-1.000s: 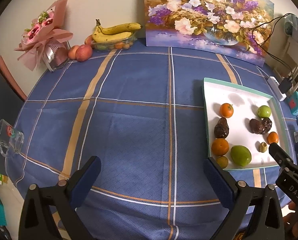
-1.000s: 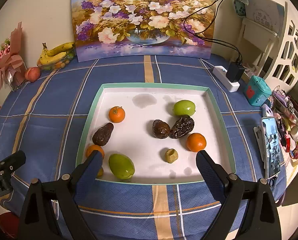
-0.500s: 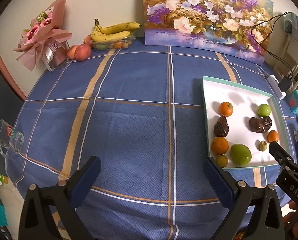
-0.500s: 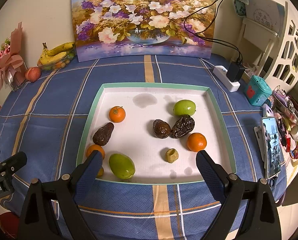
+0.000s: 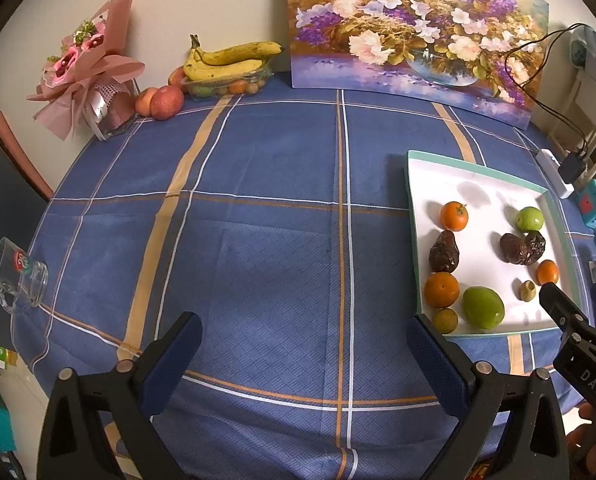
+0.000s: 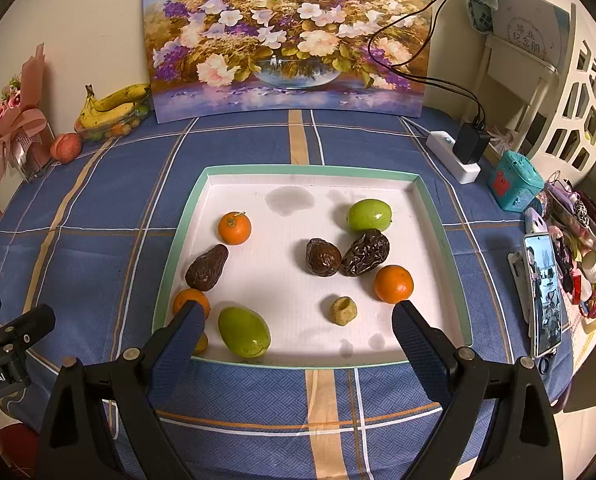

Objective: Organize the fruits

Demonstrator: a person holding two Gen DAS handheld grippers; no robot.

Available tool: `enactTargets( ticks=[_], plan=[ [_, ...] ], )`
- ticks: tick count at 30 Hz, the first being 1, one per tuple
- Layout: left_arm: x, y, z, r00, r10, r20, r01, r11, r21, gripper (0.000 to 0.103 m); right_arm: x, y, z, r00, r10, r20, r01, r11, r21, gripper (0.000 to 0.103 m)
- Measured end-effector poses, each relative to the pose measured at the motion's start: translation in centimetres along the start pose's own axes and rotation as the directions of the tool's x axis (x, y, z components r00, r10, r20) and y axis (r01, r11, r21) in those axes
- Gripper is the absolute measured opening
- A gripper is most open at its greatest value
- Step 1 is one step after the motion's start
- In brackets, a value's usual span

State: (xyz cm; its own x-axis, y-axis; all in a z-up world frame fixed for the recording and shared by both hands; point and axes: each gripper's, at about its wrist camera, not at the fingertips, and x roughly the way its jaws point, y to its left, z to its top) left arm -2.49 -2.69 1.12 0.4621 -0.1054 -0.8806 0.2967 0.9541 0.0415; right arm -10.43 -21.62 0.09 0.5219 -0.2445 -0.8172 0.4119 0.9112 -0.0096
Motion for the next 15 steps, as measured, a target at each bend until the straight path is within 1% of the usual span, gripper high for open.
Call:
enactTargets(
  ticks=[15],
  plan=[
    [0.06,0.09,0.05,1.0,-0.001,-0.002,0.001,1.0,0.002,0.103,0.04,-0.03,0.01,1.0,0.0,-0.001,0.0,1.0,0.0,0.095]
  ],
)
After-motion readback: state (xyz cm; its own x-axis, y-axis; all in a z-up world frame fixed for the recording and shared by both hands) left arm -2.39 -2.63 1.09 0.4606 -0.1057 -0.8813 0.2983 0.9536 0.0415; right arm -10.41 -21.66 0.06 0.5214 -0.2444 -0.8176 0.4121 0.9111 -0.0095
